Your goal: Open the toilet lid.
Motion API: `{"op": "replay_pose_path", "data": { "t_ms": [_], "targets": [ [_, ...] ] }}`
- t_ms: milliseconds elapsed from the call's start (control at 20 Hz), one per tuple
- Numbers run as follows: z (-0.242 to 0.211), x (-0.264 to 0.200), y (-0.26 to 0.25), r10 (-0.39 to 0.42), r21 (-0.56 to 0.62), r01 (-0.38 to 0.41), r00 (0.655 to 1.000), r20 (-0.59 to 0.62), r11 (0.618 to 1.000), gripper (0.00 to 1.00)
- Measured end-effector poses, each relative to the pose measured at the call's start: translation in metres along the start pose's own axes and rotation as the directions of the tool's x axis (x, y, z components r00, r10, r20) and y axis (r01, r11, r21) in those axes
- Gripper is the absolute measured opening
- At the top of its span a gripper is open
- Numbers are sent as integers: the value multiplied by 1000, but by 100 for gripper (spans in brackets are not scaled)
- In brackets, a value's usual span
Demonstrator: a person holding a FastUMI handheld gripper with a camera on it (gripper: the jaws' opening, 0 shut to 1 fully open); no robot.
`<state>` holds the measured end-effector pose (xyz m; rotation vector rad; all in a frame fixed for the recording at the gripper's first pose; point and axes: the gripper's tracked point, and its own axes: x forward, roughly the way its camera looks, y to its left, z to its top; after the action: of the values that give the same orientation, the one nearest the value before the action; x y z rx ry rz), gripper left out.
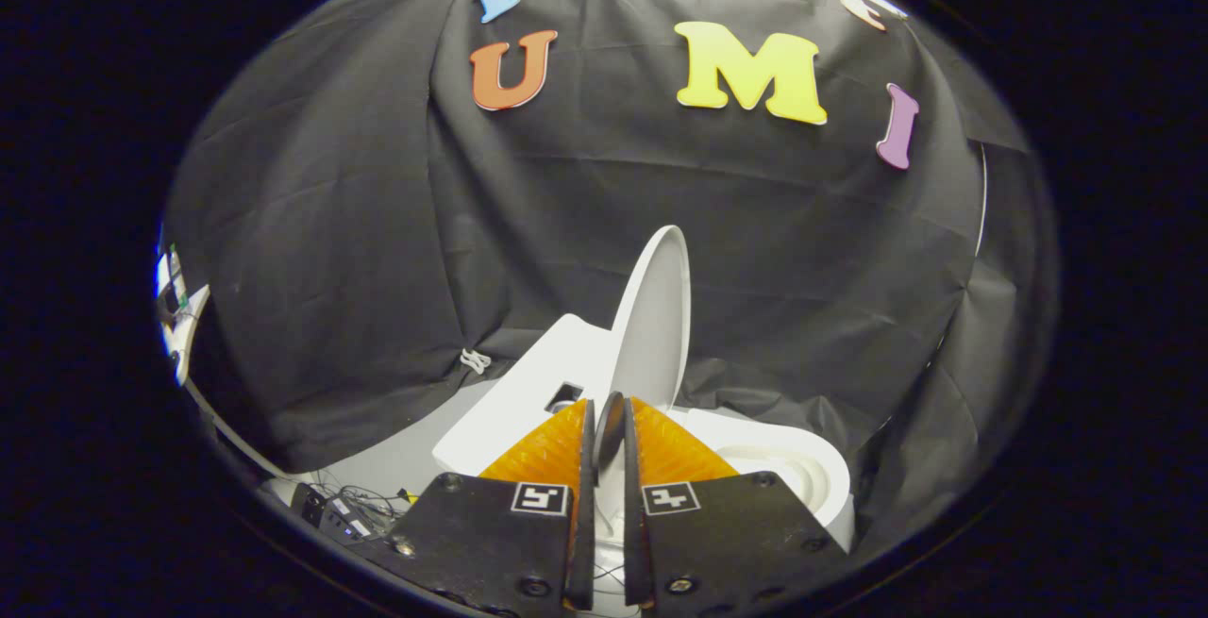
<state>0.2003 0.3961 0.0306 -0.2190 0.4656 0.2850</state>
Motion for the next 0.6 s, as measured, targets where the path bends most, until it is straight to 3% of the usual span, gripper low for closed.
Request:
{"op": "replay_pose_path", "data": {
  "t_ms": [400, 600],
  "targets": [
    [2, 11, 25, -25, -86, 27, 999, 24, 996, 16],
    [0, 11, 30, -38, -202, 46, 998, 41, 978, 20]
  ]
}}
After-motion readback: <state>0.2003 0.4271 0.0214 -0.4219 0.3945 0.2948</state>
